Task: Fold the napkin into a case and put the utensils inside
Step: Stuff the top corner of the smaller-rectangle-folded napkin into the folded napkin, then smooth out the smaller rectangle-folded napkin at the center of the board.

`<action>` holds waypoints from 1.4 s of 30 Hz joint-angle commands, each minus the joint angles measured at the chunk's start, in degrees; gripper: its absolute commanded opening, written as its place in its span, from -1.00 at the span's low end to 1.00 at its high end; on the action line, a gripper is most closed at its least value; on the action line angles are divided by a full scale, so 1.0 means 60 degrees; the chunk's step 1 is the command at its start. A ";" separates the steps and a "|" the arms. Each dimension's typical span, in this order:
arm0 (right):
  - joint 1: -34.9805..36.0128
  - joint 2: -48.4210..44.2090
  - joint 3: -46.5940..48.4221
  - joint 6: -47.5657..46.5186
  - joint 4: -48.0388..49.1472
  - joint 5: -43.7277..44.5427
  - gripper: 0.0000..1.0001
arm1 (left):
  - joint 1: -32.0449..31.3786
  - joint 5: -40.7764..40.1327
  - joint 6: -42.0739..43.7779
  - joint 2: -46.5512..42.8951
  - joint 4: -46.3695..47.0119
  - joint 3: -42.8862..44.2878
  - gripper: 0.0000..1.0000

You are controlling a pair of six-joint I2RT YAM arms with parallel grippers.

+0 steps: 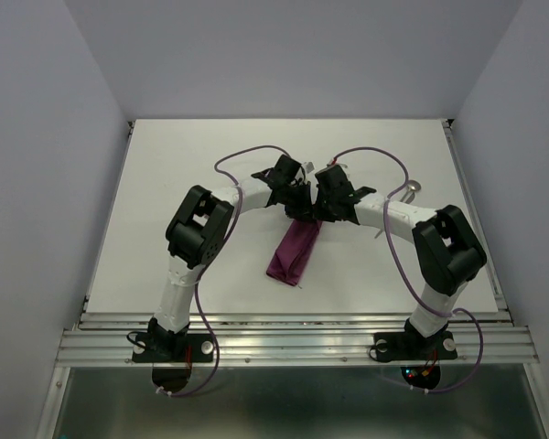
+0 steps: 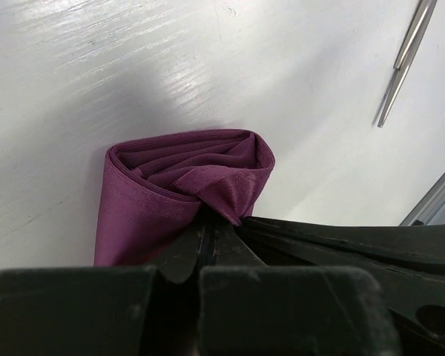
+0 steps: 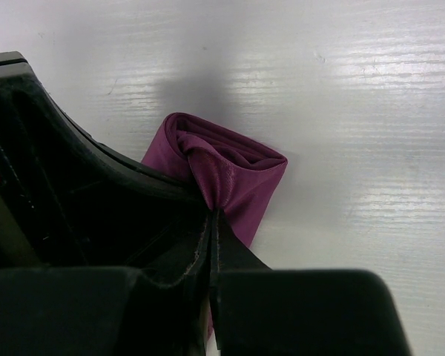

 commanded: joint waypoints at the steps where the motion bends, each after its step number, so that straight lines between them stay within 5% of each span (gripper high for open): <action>1: 0.0089 0.0033 0.0063 0.0081 0.0127 0.0073 -0.92 | -0.0045 -0.0006 -0.0042 -0.0569 0.0199 0.0201 -1.00; 8: 0.0089 -0.0333 0.0136 0.0008 0.0054 0.0190 -0.37 | -0.0045 -0.0035 0.0089 -0.0979 -0.0194 0.0069 -1.00; 14: 0.0089 -0.0787 0.0122 -0.0080 -0.0136 0.0380 -0.13 | -0.0045 -0.0372 0.0470 -0.1417 -0.0869 -0.0062 -1.00; 26: 0.0089 -0.1856 -0.1136 0.0608 -0.0195 0.0338 -0.09 | -0.0016 -0.0694 0.0602 -0.2677 -0.0958 -0.1481 -1.00; 42: 0.0089 -0.1389 -0.2749 0.1575 0.2017 -0.2563 -0.28 | 0.0467 -0.1515 0.0456 -0.4597 -0.0767 -0.3842 -1.00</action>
